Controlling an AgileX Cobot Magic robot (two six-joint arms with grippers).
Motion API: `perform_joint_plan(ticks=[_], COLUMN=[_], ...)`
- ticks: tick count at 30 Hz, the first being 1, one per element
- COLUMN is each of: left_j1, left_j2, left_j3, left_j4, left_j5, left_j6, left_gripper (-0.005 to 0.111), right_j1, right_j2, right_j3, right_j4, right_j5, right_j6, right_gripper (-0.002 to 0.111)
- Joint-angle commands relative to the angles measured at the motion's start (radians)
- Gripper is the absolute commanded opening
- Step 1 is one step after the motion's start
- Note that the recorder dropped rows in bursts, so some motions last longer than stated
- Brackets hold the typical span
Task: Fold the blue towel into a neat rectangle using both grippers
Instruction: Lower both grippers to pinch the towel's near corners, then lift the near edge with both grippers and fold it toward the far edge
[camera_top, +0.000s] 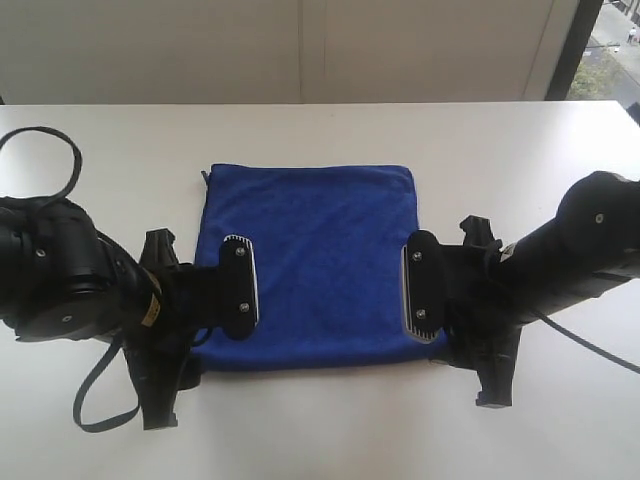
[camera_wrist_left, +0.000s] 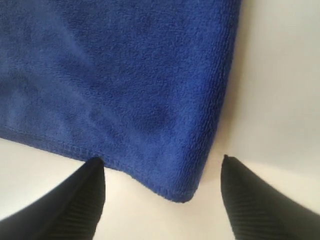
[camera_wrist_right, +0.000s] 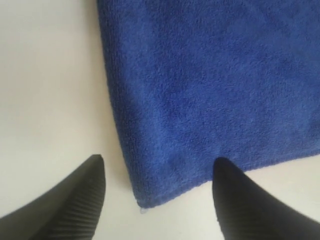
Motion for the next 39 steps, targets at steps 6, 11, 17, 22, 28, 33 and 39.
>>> perform_joint_plan(ticks=[6,11,17,22,28,33,39], left_j1=[-0.002,-0.002,-0.002,-0.002,-0.002,-0.002,-0.002], left_j2=[0.064,0.070,0.071,0.071,0.088,0.108,0.106], left_j3=[0.006,0.006,0.006,0.006,0.006,0.006,0.006], left_j4=[0.029,0.031,0.033,0.033,0.033,0.033,0.033], left_j5=[0.003,-0.004,-0.004,-0.004,0.003,0.023,0.048], left_j6=[0.014,0.020,0.020,0.020,0.020,0.020,0.020], left_gripper=[0.070,0.070,0.070,0.059,0.056,0.026,0.000], right_j1=[0.003,0.003,0.003,0.003,0.003,0.003,0.003], right_j2=[0.002,0.034,0.083,0.112,0.134,0.134,0.123], right_j3=[0.009,0.008,0.008,0.008,0.008,0.008,0.008], right_j4=[0.006,0.002,-0.001,-0.001,-0.001,-0.001,-0.001], right_j5=[-0.029,-0.035,-0.045,-0.036,-0.045,-0.036,-0.036], right_j6=[-0.013,-0.013,-0.013,-0.013,-0.013,-0.013,-0.005], right_gripper=[0.059,0.059,0.057,0.048,0.028,0.009,0.000])
